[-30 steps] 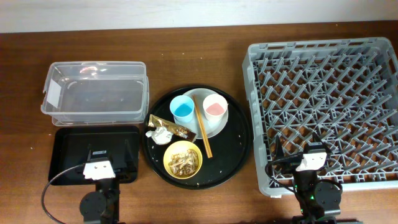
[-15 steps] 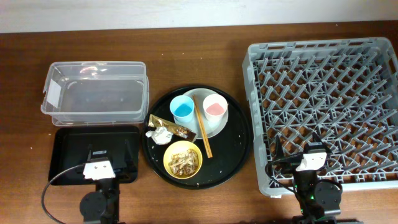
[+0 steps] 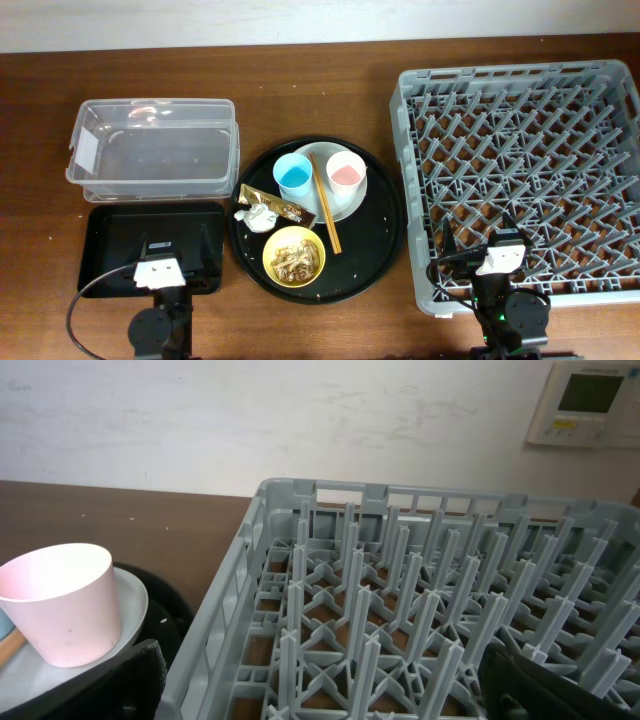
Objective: Sort waste into correct bins and load items into the dishwasher rack
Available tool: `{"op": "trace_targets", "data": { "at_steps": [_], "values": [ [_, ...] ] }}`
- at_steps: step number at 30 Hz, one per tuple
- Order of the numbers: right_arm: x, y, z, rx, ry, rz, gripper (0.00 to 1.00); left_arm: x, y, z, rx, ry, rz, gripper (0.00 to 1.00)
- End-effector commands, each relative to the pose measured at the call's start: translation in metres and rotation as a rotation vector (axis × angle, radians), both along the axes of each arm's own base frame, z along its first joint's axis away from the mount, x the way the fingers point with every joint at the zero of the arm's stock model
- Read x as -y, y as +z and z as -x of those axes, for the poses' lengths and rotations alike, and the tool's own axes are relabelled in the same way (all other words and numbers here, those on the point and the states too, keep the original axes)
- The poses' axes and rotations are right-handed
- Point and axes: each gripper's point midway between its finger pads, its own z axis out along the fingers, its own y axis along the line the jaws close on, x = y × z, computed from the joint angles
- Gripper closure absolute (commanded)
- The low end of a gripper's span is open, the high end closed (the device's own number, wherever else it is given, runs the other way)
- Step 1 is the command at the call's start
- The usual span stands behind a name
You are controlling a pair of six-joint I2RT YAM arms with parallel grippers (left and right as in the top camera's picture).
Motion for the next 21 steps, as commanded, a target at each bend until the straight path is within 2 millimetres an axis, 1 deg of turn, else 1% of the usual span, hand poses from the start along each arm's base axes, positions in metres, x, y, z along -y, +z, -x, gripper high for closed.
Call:
{"op": "trace_targets", "data": {
  "at_steps": [1, 17, 20, 21],
  "values": [
    [0.003, -0.003, 0.0, -0.003, -0.015, -0.008, 0.02, -0.003, 0.001, 0.001, 0.009, 0.017, 0.008, 0.01],
    [0.003, -0.003, 0.0, -0.003, -0.015, -0.008, 0.02, -0.001, 0.002, 0.0, 0.013, 0.004, 0.009, 0.01],
    [0.003, -0.003, 0.0, -0.003, -0.015, -0.008, 0.02, 0.028, 0.002, 0.0, 0.007, -0.166, 0.031, 0.01],
    [0.003, -0.003, 0.0, -0.003, -0.015, -0.008, 0.02, 0.03, 0.006, 0.003, -0.011, -0.168, 0.068, 0.01]
  ]
}}
